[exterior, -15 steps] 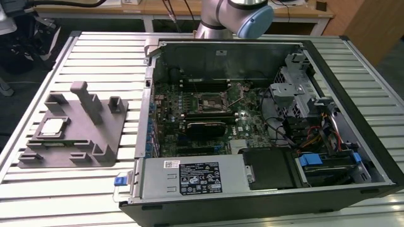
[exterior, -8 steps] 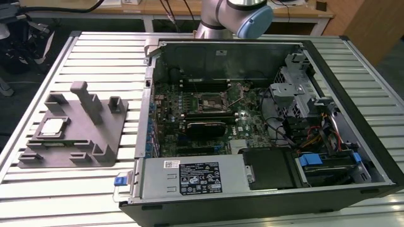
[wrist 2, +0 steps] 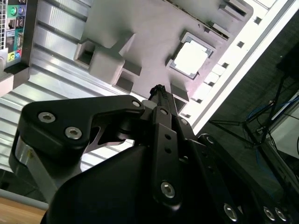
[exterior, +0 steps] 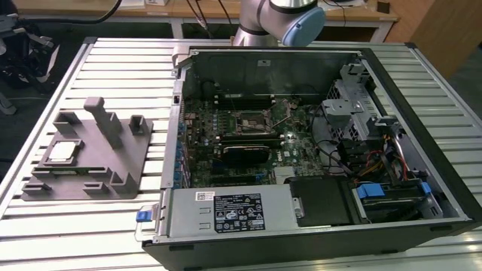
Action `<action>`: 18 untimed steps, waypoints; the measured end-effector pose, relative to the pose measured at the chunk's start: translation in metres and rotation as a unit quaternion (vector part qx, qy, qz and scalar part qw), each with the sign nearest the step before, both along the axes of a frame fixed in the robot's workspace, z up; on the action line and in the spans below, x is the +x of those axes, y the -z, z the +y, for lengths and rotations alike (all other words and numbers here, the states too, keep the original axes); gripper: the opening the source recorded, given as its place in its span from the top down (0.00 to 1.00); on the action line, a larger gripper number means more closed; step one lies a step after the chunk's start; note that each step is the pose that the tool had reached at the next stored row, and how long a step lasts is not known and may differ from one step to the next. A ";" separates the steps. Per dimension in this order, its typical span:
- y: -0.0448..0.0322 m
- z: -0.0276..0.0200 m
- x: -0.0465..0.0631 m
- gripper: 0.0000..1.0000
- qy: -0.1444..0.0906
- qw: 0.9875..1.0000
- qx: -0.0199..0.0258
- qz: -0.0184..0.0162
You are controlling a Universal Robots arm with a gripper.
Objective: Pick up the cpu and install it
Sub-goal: 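Reach for the cpu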
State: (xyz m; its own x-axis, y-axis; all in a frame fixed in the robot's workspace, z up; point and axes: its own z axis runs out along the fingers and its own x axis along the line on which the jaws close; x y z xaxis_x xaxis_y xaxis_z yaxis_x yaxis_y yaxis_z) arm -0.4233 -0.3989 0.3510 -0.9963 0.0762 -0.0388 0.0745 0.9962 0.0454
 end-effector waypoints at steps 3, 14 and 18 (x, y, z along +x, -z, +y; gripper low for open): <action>0.0053 0.0000 -0.003 0.89 0.000 1.000 0.000 0.000; 0.0252 0.0000 -0.007 0.89 0.000 1.000 0.000 0.000; 0.0324 -0.0001 -0.008 0.89 0.000 1.000 0.000 0.000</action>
